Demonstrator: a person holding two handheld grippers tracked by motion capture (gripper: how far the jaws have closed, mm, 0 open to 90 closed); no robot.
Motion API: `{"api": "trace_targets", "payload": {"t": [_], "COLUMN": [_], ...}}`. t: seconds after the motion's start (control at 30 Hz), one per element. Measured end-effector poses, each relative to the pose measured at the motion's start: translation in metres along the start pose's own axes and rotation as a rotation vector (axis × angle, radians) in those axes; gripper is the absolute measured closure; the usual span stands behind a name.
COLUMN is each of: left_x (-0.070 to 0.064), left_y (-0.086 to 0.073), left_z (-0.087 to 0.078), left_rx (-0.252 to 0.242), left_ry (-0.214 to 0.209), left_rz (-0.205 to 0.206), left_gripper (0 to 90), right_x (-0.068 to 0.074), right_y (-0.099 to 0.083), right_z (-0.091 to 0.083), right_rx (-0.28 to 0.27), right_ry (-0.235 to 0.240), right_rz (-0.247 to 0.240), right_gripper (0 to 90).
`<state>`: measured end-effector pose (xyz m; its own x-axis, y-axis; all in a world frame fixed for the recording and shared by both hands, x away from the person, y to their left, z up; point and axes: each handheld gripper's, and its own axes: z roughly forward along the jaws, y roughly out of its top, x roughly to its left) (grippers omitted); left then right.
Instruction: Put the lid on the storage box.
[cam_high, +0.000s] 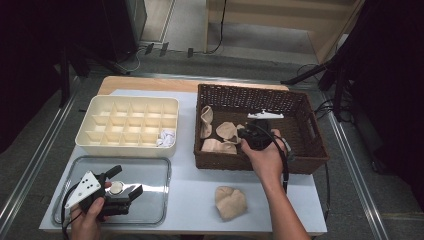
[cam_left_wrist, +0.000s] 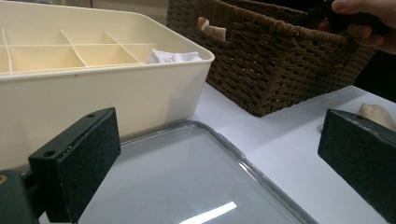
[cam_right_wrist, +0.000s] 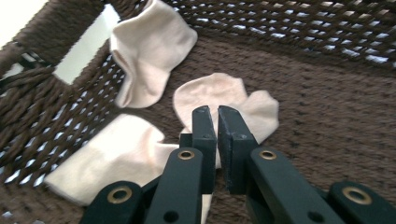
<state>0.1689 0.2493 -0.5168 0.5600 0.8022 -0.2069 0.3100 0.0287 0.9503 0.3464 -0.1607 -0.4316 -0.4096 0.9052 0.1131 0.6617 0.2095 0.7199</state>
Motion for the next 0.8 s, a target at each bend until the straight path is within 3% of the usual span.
{"api": "trace_targets", "payload": {"t": [0.1,0.27,0.43,0.53,0.63,0.8], "left_x": [0.0,0.0,-0.001,-0.001,0.0,0.0], "left_y": [0.0,0.001,0.001,0.001,0.002,0.002], "left_z": [0.0,-0.001,0.0,-0.001,-0.002,-0.003], "left_rx": [-0.002,-0.005,0.003,0.001,-0.005,-0.004], "left_ry": [0.0,0.002,0.003,0.005,0.008,0.012], "left_rz": [0.003,0.003,0.012,0.013,0.01,0.013], "left_gripper": [0.0,0.0,0.0,0.0,0.0,0.0], "right_x": [0.0,0.003,-0.007,-0.009,-0.013,-0.015], "right_y": [0.005,0.012,0.018,0.018,0.021,0.022], "right_z": [0.001,0.012,0.024,0.029,0.036,0.049], "right_rx": [-0.016,0.059,0.112,0.137,0.18,0.241], "right_ry": [-0.017,-0.02,0.037,0.045,0.044,0.003], "right_rz": [-0.017,-0.028,0.05,0.071,0.112,0.114], "right_gripper": [86.2,83.4,79.6,78.0,68.6,51.9]}}
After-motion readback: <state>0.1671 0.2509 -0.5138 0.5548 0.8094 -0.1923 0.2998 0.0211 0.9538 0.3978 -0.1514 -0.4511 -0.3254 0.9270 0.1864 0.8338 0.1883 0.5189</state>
